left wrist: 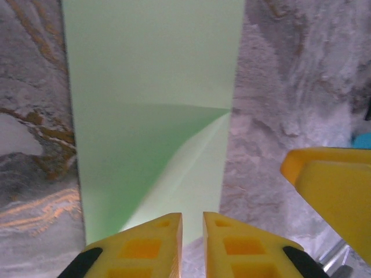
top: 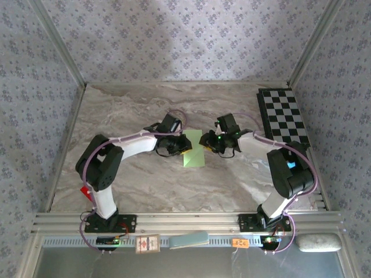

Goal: Fold a paper plane with a square sheet of paper (pick it up from the middle)
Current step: Fold the triangle a second time at the center of the table, then pick up the paper from the center of the table.

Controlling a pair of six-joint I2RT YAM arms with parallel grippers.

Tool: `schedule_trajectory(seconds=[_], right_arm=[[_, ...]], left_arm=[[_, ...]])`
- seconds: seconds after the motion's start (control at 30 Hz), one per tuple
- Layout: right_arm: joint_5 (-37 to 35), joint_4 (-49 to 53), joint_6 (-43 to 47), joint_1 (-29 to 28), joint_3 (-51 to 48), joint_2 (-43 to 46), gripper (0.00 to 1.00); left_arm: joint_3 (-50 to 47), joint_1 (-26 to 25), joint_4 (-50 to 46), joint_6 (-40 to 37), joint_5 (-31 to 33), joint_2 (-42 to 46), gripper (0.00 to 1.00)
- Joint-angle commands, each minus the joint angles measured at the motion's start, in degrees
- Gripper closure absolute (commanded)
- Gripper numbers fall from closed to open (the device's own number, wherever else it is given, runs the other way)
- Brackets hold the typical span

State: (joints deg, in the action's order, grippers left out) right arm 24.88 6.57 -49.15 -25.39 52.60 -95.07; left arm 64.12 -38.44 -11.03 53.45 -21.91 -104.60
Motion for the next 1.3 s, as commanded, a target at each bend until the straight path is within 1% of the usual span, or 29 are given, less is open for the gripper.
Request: schedule_trajectory(seconds=[0.0, 0.27, 0.6, 0.7, 0.87, 1.27], right_arm=[[1.42, -0.19, -2.25, -0.69, 0.4, -2.38, 0.66], [2.04, -0.58, -3.59, -2.04, 1.54, -5.68, 0.65], [1.22, 0.38, -4.47, -3.08, 3.45, -8.46, 0.62], [1.43, 0.24, -4.33, -3.18, 3.74, -8.88, 0.64], [2.01, -0.51, -4.45, -3.44, 4.01, -9.43, 0.68], [6.23, -4.94, -6.9, -3.44, 2.84, -10.53, 0.68]], left_arm=[[1.32, 0.74, 0.49, -1.24, 2.11, -2.19, 0.85], [-0.08, 1.21, 0.31, -0.4, 4.66, -4.85, 0.89], [-1.65, 1.33, 0.78, 1.13, 4.69, -5.78, 0.89], [-1.98, 1.27, 0.92, 1.44, 4.43, -6.03, 0.89], [-2.37, 1.3, 1.19, 1.74, 4.11, -6.2, 0.89], [-2.68, 1.27, 1.19, 2.19, 4.03, -6.14, 0.9]])
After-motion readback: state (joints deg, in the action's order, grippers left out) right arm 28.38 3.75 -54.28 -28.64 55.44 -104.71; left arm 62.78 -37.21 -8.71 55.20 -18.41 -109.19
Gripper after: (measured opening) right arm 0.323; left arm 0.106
